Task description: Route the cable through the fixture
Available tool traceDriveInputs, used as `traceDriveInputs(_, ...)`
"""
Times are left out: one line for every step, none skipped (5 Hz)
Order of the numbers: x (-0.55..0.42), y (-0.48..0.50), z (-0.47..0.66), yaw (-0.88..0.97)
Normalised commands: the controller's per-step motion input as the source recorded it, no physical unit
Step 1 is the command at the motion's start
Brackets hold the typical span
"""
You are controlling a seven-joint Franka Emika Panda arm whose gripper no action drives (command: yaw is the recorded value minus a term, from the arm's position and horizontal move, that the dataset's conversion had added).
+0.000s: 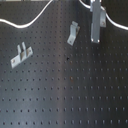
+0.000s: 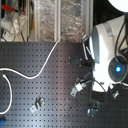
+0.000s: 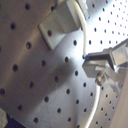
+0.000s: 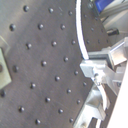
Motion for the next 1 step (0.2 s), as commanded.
traceDriveInputs(-0.363,0.260,0.06,-0.32)
